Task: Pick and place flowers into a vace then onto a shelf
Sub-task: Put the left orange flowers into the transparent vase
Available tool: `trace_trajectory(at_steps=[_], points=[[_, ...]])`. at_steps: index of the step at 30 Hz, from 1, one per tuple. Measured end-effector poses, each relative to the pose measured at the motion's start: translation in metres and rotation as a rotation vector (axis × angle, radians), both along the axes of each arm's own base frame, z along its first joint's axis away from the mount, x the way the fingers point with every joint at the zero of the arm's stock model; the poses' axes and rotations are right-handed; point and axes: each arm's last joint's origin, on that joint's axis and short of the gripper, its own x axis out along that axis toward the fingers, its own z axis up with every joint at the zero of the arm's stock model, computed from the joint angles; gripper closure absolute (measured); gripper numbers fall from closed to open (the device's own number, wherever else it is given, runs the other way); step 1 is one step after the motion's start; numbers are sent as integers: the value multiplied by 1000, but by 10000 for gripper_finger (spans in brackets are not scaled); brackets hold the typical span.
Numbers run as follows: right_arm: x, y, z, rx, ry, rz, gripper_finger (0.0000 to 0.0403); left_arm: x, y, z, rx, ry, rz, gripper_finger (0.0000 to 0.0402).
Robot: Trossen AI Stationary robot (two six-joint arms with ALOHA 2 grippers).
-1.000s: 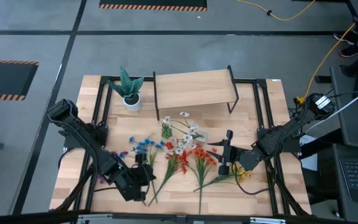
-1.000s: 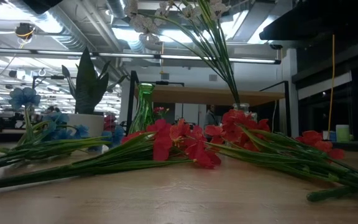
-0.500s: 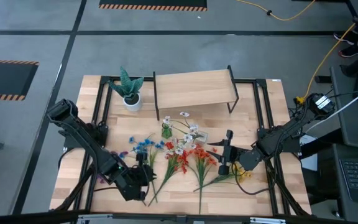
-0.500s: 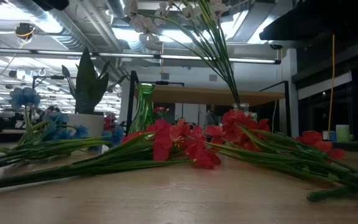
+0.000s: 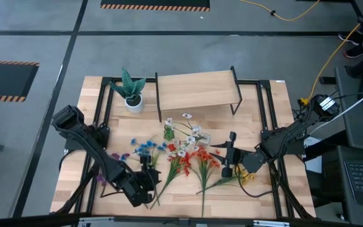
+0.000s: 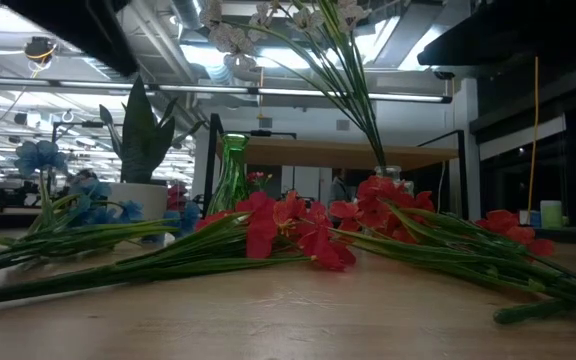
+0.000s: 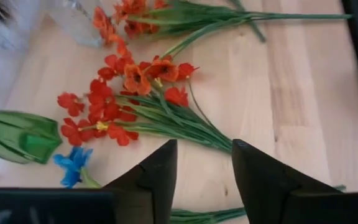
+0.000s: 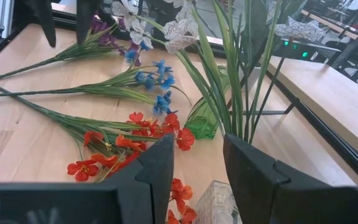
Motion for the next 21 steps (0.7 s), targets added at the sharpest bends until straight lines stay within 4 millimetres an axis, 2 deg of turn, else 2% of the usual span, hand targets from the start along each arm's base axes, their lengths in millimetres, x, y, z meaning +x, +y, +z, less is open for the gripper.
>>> trace_trajectory(at_steps=[6, 15, 21], points=[[0, 0, 0, 0, 1, 1, 260, 11, 4, -14, -107, 47, 90, 237], [0, 0, 0, -1, 1, 1, 260, 25, 22, -17, -236, 39, 268, 237], [0, 0, -1, -5, 7, 0, 260, 34, 25, -27, -276, 63, 295, 237]])
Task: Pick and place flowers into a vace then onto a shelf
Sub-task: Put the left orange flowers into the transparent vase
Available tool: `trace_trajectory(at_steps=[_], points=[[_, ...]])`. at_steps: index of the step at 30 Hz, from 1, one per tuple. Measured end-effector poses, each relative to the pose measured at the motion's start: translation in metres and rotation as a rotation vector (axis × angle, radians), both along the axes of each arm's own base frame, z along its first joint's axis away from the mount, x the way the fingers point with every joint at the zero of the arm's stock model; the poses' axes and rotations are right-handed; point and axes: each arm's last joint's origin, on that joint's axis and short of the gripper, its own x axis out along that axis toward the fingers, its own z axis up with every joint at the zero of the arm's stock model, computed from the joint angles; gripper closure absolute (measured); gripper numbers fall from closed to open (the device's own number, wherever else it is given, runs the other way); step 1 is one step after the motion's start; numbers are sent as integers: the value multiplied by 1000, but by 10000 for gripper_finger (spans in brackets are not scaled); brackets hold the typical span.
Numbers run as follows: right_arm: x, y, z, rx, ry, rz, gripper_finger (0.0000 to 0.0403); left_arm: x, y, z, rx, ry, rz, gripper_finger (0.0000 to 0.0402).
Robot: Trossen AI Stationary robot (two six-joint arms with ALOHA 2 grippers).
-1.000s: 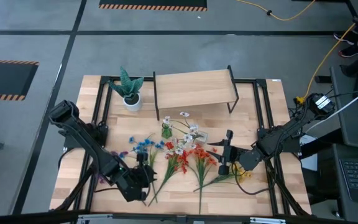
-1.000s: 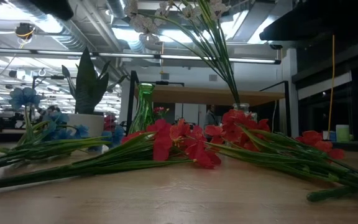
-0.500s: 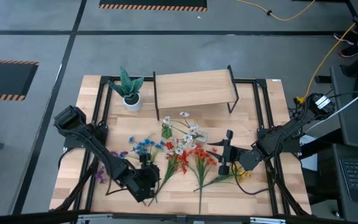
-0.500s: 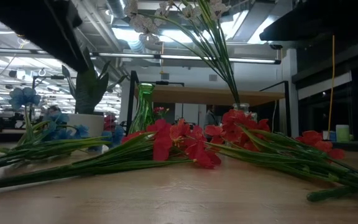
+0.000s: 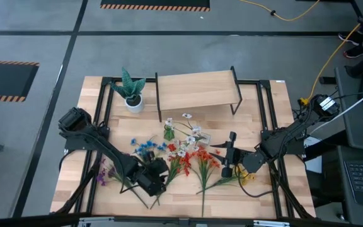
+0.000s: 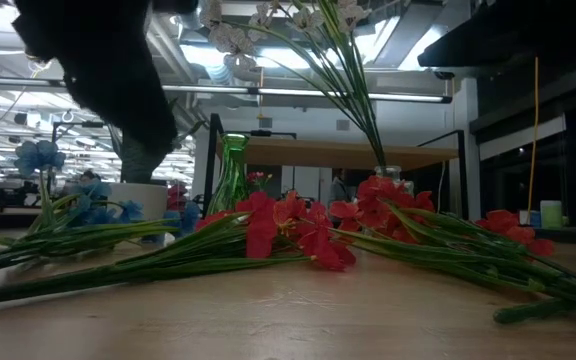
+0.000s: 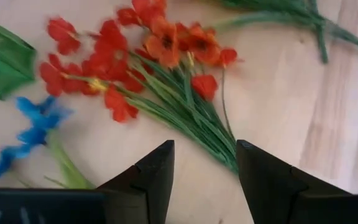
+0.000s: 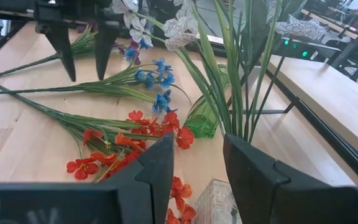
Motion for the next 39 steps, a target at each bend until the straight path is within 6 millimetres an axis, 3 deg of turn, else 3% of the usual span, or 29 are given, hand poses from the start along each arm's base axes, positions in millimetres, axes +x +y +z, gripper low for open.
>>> trace_trajectory(at_steps=[14, 29, 35, 39], points=[[0, 0, 0, -2, 3, 0, 260, 25, -3, -45, -193, 143, -120, 237], [0, 0, -1, -2, 7, -1, 260, 26, 3, -56, -194, 209, -62, 240], [0, 0, -1, -2, 6, -1, 260, 22, 11, -59, -168, 287, -20, 267], [0, 0, -1, -3, 7, -1, 260, 22, 16, -60, -154, 315, -50, 308]])
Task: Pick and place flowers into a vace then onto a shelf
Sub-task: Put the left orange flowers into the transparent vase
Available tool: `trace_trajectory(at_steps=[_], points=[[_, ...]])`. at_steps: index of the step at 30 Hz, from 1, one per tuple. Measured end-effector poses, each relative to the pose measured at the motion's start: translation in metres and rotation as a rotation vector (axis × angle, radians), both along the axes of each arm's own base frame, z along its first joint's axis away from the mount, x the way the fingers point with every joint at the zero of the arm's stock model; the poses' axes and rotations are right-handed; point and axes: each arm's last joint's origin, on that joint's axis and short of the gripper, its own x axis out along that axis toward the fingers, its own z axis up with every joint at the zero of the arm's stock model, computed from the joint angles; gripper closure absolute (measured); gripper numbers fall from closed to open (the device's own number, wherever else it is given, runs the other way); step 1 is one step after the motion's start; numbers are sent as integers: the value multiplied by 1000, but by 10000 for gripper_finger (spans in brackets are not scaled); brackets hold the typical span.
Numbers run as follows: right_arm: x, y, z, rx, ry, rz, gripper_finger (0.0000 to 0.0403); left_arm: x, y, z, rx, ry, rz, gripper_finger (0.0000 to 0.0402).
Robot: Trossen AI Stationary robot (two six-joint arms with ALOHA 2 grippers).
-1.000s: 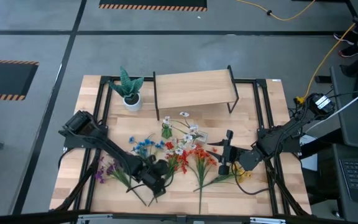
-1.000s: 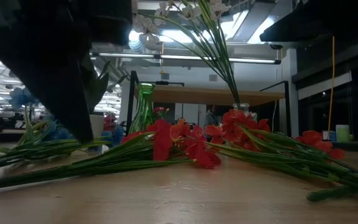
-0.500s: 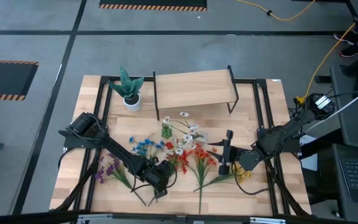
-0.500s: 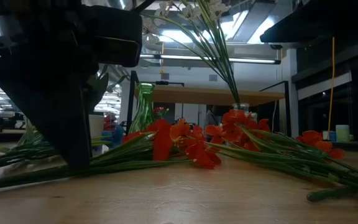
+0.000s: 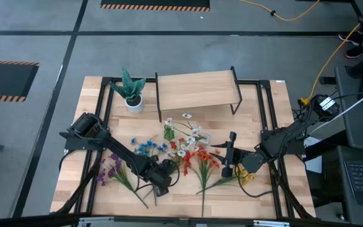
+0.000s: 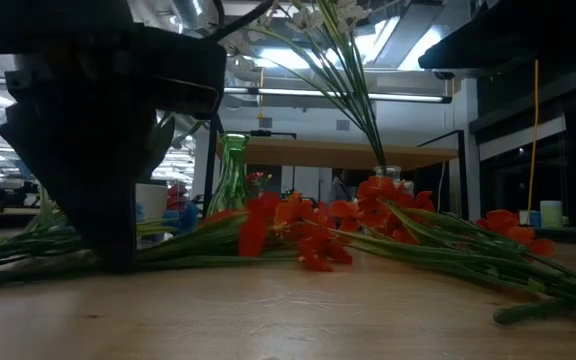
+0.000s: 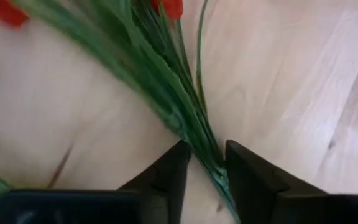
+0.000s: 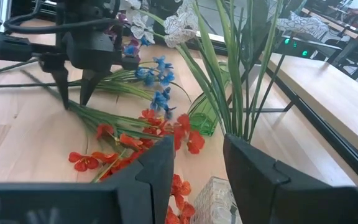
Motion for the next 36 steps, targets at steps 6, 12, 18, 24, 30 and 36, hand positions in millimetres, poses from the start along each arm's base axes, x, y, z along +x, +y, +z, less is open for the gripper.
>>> trace_trajectory(at_steps=[6, 12, 18, 24, 30, 36], points=[[0, 0, -1, -2, 5, -1, 260, 2, 8, 0, -27, 31, 11, 388], [0, 0, -1, -4, 9, -1, 260, 2, 8, 5, -22, 9, 17, 395], [0, 0, -1, -5, 11, -1, 260, -7, 12, 20, 23, -19, 41, 397], [0, 0, -1, -6, 12, -1, 260, -21, 15, 47, 57, -37, 102, 397], [-1, 0, -1, -6, 12, -1, 260, -29, 15, 73, 21, -105, 87, 398], [-1, 0, -2, -8, 14, -1, 260, -46, 14, 94, 19, -125, 71, 398]])
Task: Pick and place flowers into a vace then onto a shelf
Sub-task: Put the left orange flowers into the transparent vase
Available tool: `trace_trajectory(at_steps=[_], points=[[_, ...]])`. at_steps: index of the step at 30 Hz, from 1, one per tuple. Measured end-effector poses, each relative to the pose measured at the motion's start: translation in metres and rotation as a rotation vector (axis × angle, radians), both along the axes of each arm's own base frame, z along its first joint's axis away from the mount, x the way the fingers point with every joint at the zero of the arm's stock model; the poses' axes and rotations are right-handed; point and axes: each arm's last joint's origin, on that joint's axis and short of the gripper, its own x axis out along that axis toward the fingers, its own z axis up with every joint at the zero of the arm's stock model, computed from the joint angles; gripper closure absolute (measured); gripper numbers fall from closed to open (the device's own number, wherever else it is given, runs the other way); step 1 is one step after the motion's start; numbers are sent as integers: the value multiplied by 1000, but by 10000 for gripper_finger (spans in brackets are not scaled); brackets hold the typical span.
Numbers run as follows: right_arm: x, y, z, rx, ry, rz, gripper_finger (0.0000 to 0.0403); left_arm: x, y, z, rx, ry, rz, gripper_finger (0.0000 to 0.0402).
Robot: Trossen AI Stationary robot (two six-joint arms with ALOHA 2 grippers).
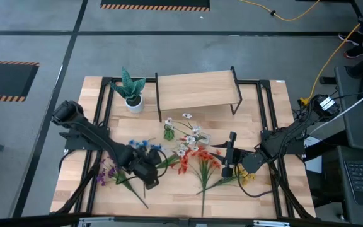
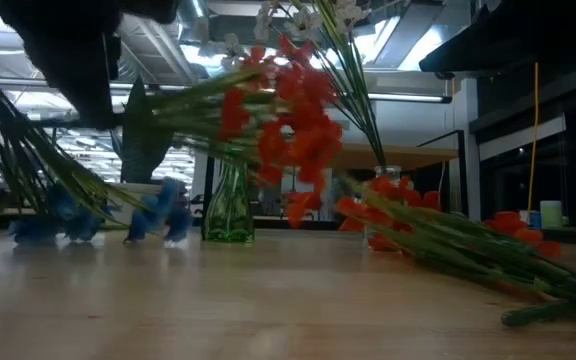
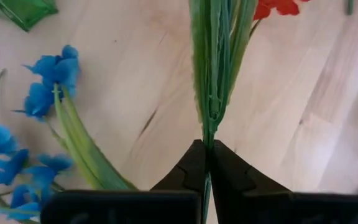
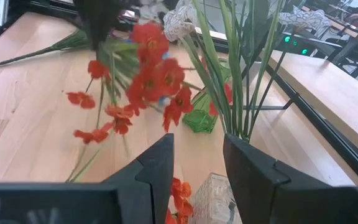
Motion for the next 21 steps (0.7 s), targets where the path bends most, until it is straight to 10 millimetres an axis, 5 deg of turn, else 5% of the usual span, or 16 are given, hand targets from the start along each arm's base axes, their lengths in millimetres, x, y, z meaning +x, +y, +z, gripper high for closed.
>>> trace_trajectory(at_steps=[21], points=[[0, 0, 0, 0, 0, 0, 260, -33, -26, 40, 148, -254, -207, 398]])
